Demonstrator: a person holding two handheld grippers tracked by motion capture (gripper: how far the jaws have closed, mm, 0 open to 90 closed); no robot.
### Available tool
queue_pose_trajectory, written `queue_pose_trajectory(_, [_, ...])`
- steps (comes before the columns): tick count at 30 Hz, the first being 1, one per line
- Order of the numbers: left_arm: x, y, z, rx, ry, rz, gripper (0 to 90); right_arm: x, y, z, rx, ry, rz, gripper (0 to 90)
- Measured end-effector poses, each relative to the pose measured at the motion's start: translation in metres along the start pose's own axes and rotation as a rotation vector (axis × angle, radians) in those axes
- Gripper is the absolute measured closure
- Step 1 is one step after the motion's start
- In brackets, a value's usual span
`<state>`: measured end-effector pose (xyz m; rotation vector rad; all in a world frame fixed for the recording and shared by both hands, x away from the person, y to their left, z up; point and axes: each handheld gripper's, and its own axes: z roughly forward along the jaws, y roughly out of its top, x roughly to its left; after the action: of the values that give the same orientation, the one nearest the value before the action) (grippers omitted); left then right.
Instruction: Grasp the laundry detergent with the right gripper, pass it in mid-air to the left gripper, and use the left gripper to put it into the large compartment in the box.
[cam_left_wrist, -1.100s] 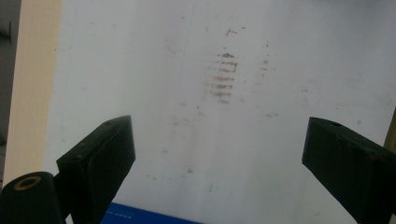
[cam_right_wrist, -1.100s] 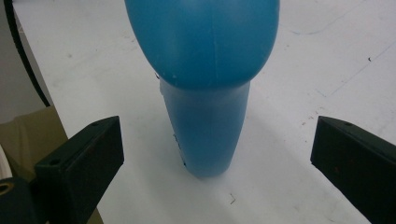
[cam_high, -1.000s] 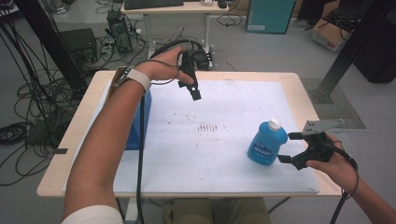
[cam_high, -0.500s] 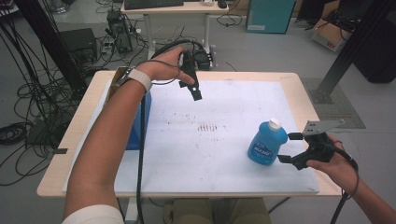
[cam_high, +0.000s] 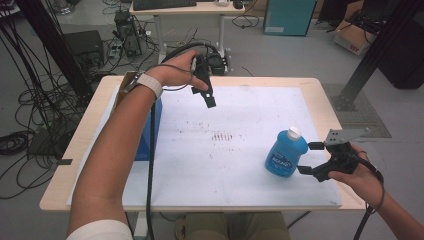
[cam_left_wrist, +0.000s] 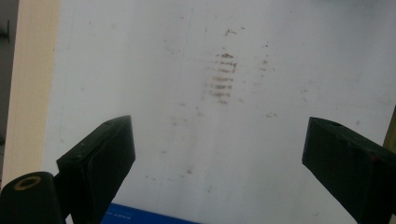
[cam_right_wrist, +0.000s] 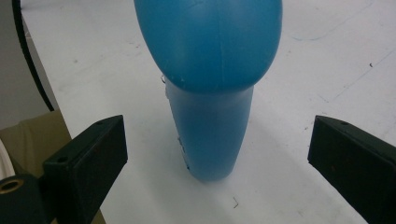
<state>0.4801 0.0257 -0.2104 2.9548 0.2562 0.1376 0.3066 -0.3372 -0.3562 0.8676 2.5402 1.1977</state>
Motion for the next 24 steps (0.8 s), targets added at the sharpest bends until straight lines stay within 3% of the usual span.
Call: queue_pose_trajectory(24, [-0.0003,-0.0007,-0.0007,-0.007,0.002,-0.003,9.7,0.0014,-0.0004,0.0003,-0.005,0.002,0.0,5.1])
